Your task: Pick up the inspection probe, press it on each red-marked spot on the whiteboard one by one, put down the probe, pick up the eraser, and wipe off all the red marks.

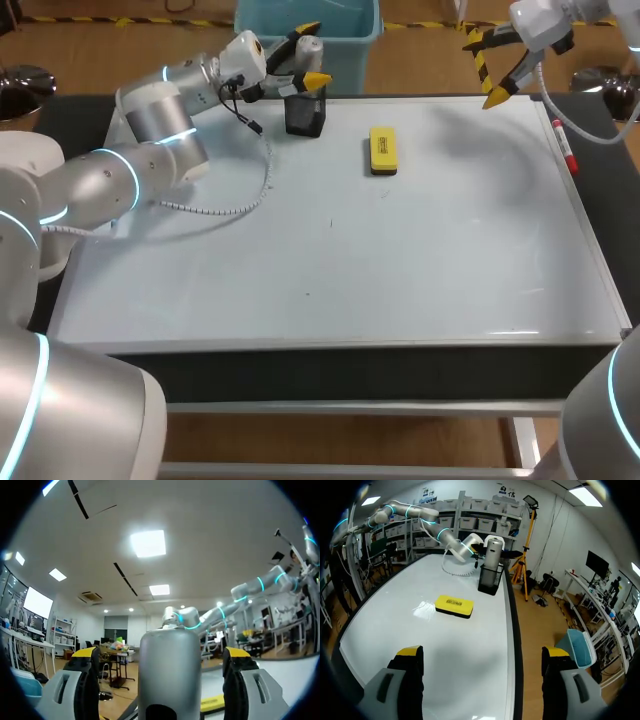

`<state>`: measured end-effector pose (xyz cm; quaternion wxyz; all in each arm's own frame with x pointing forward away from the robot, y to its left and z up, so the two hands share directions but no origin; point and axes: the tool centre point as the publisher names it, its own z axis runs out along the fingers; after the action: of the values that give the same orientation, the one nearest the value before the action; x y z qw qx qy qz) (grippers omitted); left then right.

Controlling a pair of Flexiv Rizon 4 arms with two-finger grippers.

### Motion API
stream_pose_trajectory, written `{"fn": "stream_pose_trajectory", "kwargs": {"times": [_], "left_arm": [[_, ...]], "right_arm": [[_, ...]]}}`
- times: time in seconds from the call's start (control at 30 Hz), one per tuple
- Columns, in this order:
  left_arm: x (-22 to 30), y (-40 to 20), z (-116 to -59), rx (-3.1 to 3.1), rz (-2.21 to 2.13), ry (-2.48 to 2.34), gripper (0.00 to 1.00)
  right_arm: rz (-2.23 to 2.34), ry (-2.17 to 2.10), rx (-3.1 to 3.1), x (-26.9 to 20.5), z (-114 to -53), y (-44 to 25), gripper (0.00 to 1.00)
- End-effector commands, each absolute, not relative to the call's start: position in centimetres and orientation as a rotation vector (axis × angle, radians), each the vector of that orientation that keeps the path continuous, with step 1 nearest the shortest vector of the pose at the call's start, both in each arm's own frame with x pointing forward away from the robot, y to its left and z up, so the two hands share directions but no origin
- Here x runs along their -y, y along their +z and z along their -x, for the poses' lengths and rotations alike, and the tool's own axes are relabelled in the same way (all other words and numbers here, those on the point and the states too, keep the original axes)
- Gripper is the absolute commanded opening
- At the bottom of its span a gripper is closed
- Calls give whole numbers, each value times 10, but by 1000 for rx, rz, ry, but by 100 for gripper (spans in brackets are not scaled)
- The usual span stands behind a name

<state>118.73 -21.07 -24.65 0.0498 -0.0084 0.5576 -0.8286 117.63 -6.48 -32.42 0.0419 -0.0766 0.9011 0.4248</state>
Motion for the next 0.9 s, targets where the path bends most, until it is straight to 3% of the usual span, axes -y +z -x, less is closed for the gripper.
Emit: {"fn": "stream_pose_trajectory", "kwargs": {"times": [0.03,0.9], "left_arm": [[205,-243,-1191,-1802,-292,-2599,100],[110,-239,-1159,-1925,85,-2135,100]], "right_arm": [[238,1295,-2763,65,-1177,-323,100],[238,1295,-2763,65,-1177,-323,100]]}}
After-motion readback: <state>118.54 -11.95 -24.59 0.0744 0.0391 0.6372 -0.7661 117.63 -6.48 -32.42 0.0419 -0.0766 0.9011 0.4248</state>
